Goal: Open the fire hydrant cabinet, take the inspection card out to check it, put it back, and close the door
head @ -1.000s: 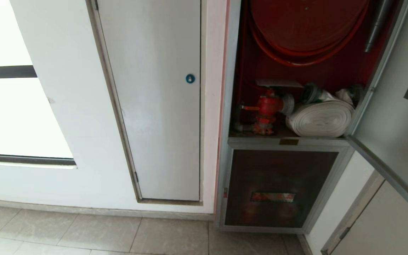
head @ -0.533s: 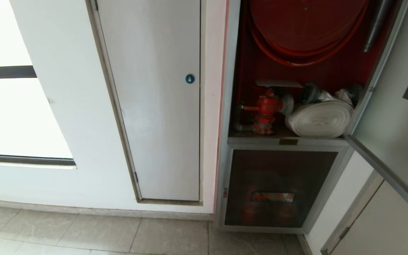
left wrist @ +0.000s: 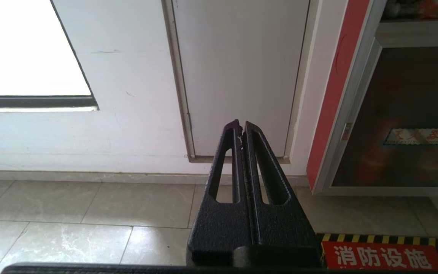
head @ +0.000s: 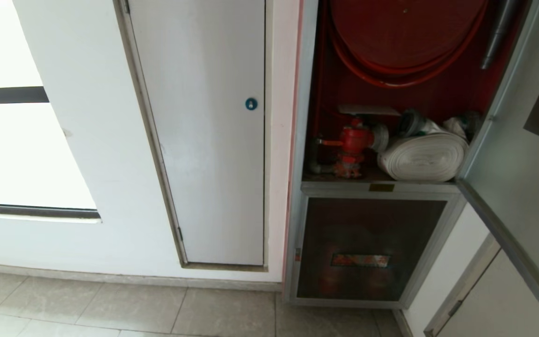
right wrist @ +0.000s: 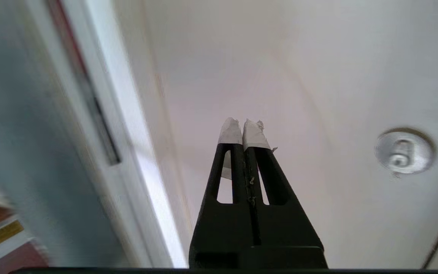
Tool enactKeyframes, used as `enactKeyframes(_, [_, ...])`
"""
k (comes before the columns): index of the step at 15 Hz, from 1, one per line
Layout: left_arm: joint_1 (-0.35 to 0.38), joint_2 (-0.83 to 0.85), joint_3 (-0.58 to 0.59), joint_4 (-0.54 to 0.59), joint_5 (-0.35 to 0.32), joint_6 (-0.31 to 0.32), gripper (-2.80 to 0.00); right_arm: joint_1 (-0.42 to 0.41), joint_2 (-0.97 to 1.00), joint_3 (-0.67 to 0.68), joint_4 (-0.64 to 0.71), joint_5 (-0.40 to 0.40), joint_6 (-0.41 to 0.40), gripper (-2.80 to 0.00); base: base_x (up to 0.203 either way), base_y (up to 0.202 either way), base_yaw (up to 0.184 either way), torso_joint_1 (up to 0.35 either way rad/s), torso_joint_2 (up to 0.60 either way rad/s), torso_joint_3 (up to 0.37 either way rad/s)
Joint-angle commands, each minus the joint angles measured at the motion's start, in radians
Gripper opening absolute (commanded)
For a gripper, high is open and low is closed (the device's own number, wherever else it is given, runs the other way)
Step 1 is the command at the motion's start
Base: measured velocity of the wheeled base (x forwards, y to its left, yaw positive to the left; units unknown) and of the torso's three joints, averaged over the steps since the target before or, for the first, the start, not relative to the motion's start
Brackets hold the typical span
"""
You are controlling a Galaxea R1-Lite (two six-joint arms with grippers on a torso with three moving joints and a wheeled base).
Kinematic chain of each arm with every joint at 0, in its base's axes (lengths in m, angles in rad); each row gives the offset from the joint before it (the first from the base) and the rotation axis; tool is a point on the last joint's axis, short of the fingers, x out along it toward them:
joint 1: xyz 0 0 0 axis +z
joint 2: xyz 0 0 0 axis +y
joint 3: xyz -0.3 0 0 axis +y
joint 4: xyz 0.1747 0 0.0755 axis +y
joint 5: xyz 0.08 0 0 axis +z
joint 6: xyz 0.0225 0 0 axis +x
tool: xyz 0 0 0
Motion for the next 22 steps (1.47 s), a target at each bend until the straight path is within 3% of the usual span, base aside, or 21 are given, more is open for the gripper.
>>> enactKeyframes(1, [0.0,0.0,0.012,0.0,0.0,0.0,-2.8,0.092,-0.071,0.042,-0.006,0.001,0.0,-2.8,0.0,0.0,0.0,0.0,0.0,0.0])
enactKeyframes(10, [0.0,0.0,0.012,0.0,0.0,0.0,-2.8,0.549,-0.164,0.096,-0.001,0.0,0.0,-2.8,0.0,0.0,0.0,0.0,0.0,0.0])
enactKeyframes(14, [0.0,0.0,0.012,0.0,0.0,0.0,-2.8,0.69,-0.139,0.091,0.023,0.0,0.001,-2.8,0.0,0.0,0.0,0.0,0.0,0.0])
enactKeyframes(19, [0.0,0.0,0.012,0.0,0.0,0.0,-2.8,0.789,-0.104,-0.023,0.235,0.027,0.125,-2.8,0.0,0.0,0.0,0.0,0.0,0.0])
enactKeyframes(22, [0.0,0.0,0.012,0.0,0.0,0.0,-2.8,0.795,-0.063,-0.067,0.269,0.15,0.172,-2.8,0.0,0.0,0.0,0.0,0.0,0.0])
